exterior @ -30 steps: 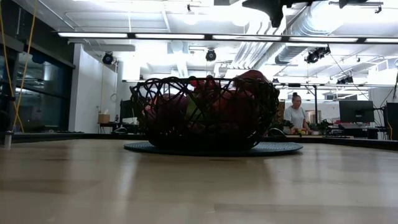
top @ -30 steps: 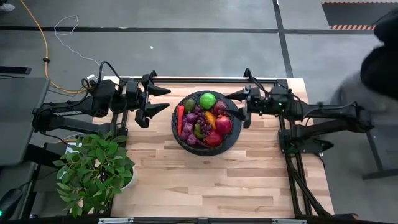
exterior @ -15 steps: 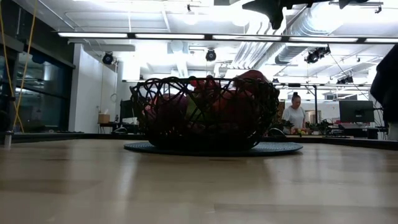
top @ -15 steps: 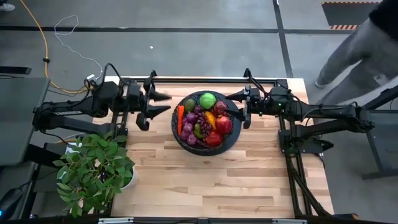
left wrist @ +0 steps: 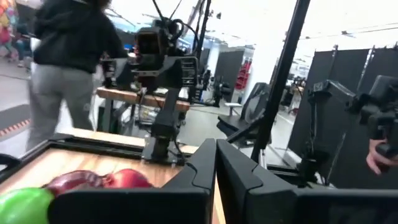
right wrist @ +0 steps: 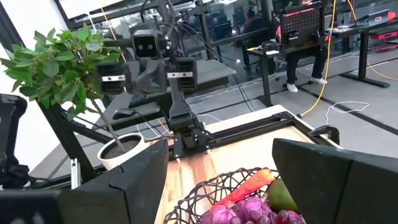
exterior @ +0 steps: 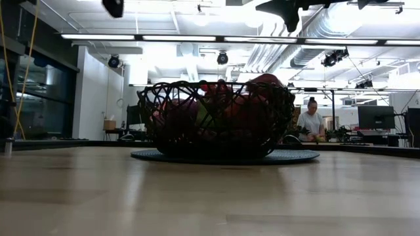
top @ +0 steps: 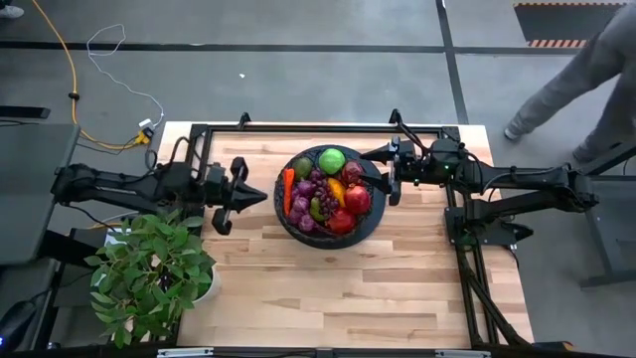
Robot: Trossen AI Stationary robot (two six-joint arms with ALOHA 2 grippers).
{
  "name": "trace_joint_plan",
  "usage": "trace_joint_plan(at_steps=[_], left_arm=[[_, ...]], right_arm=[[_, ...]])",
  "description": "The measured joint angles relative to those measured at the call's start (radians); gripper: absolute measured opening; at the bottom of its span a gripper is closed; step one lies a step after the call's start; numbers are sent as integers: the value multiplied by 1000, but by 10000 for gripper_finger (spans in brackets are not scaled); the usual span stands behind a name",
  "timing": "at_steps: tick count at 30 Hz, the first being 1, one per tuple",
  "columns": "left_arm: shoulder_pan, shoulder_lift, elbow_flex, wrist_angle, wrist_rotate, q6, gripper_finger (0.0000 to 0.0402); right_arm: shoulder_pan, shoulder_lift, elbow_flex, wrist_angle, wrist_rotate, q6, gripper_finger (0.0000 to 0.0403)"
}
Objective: Build produce basket
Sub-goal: Return to Home Position
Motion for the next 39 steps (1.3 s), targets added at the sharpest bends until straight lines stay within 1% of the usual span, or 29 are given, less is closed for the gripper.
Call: trace_joint_plan(at_steps=[5, 8, 11, 15, 19, 23, 30, 33, 36, 39], left_arm=[[21, -177, -56, -142, -2, -8, 0], [27, -293, -88, -211, -22, 7, 0], [28, -392, -144, -219, -33, 5, 0], [25, -505, -232, -220, -51, -36, 0], [24, -599, -316, -218, -53, -74, 0], [24, -680, -369, -220, -56, -87, 0], [24, -689, -382, -286, -51, -86, 0], [24, -689, -382, -316, -58, -58, 0], [25, -689, -440, -256, -77, -48, 0], [25, -689, -518, -145, -79, -84, 0]], right_arm=[[0, 0, 0, 0, 7, 4, 271], [0, 0, 0, -4, 33, 58, 271], [0, 0, 0, -12, 56, 110, 271], [0, 0, 0, -14, 56, 108, 271], [0, 0, 0, -14, 56, 112, 271], [0, 0, 0, -15, 56, 113, 271], [0, 0, 0, -23, 56, 113, 271], [0, 0, 0, -29, 56, 113, 271], [0, 0, 0, -38, 56, 121, 271], [0, 0, 0, -47, 56, 163, 271]])
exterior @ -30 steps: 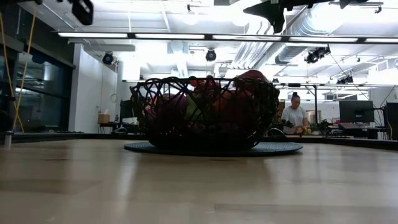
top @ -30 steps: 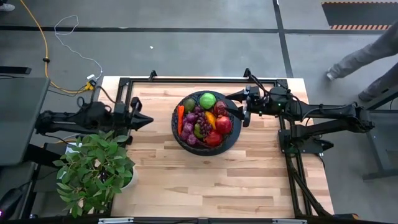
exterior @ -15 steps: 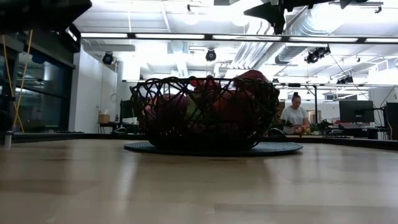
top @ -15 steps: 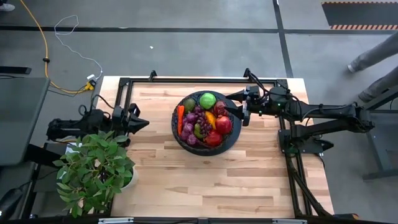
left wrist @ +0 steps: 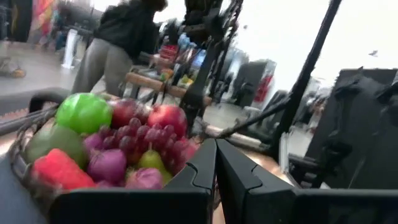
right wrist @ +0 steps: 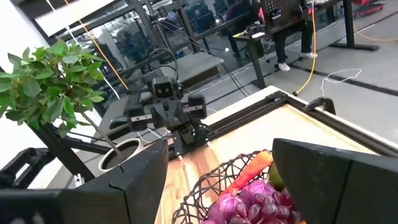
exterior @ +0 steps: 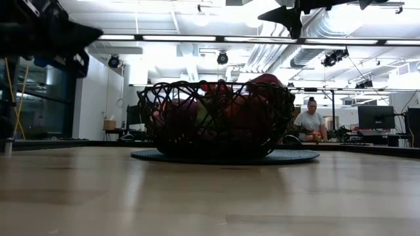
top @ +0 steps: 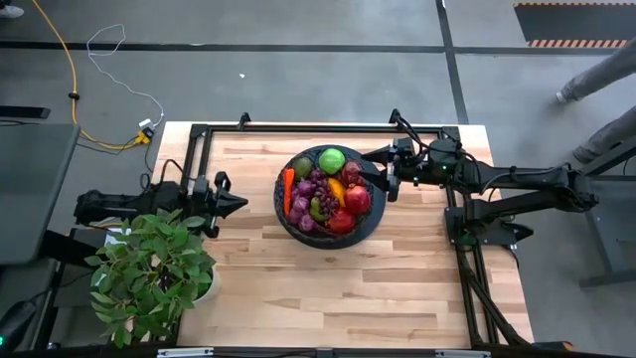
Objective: Build produce basket
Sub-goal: Return to Home Position
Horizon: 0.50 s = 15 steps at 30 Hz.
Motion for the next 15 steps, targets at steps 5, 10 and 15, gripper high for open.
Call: trace_joint_plan(at_steps=[5, 10, 15], left_arm=[[0, 0, 3, -43, -20, 1, 0], [0, 0, 4, -51, -7, -1, 0], [0, 3, 4, -118, -43, 1, 0]], right_arm=[[0, 0, 0, -15, -18, -3, 271], [0, 0, 0, -61, -47, -5, 263], [0, -3, 0, -124, -93, -18, 233]])
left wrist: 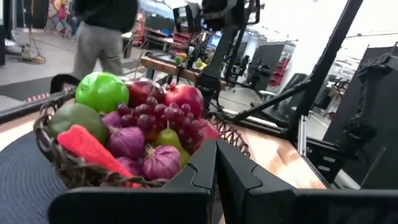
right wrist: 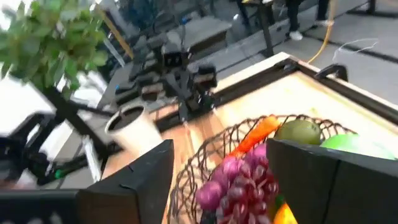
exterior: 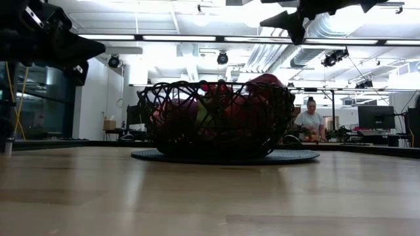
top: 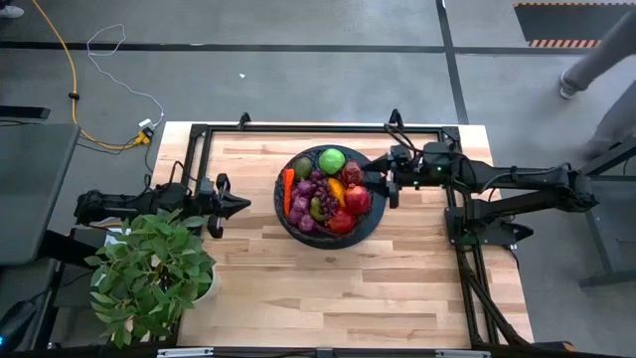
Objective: Build produce basket
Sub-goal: Return to Home Position
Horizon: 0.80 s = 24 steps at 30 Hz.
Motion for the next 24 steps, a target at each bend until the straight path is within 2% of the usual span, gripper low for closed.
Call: trace_joint_plan(at_steps=[4, 7, 13, 16, 19, 24], left_arm=[[0, -1, 0, 3, -1, 3, 0], [0, 0, 0, 3, -1, 6, 0], [0, 0, 0, 4, -1, -3, 1], [0, 0, 0, 4, -3, -3, 0], [0, 0, 0, 4, -3, -3, 1], [0, 0, 0, 4, -3, -3, 1]], right_arm=[[0, -46, 0, -112, -34, -16, 192], [0, -115, -15, -218, -33, -87, 143], [0, -373, -198, -194, -112, -113, 18], [0, -536, -309, -161, -104, -68, 15], [0, -680, -379, -136, -44, -62, 16], [1, -843, -447, -110, -8, -35, 4]])
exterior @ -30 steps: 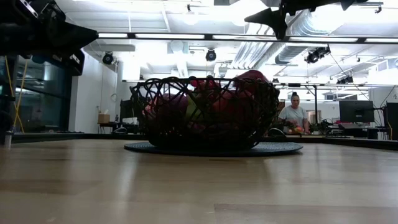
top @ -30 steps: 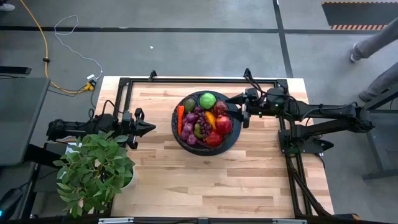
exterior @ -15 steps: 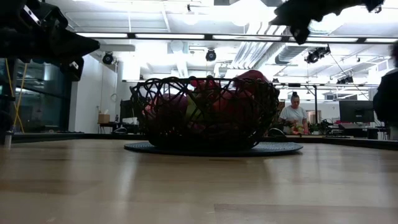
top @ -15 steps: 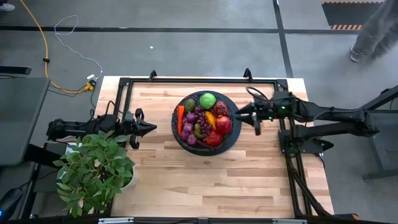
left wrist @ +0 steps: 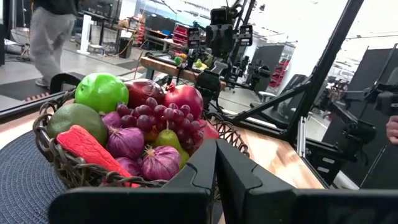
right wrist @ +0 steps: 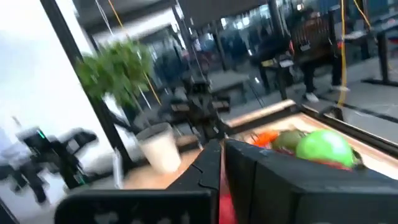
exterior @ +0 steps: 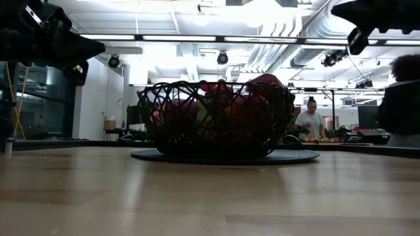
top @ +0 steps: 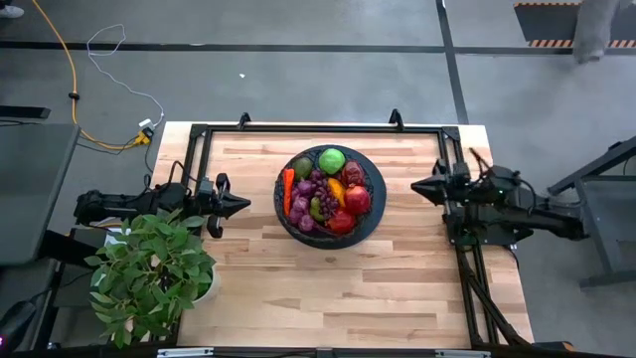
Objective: Build produce basket
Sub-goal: Return to Home Position
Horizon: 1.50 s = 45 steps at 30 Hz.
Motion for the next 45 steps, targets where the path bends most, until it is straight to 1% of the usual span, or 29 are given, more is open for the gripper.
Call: trace_joint_plan(at_steps=[5, 8, 10, 12, 15, 20, 23, 26, 30, 33, 35, 45], left_arm=[[0, 0, 0, 0, 0, 0, 5], [0, 0, 0, 0, 0, 0, 5], [0, 0, 0, 0, 0, 0, 5], [0, 0, 0, 0, 0, 0, 5], [0, 0, 0, 0, 0, 0, 5], [0, 0, 0, 0, 0, 0, 5], [0, 0, 0, 0, 0, 0, 5], [0, 0, 0, 0, 0, 0, 5], [0, 0, 0, 0, 2, 0, 5], [0, 0, 0, 0, 2, 0, 5], [0, 0, 0, 0, 2, 0, 5], [0, 0, 0, 0, 1, 0, 5]], right_arm=[[59, -90, -106, 137, -3, 88, 1], [112, -120, -182, 193, 50, 74, 0], [134, -135, -213, 193, 102, 42, 0], [141, -134, -227, 190, 127, 15, 0], [141, -133, -234, 153, 121, -16, 0], [141, -133, -253, 56, 78, -48, 0], [141, -134, -282, 49, 51, -78, 0], [141, -124, -294, 74, 51, -92, 0], [141, -122, -296, 70, 105, -139, 0], [141, -116, -296, 70, 108, -187, 0], [141, -116, -296, 70, 108, -173, 0], [141, -117, -296, 69, 106, 11, 0]])
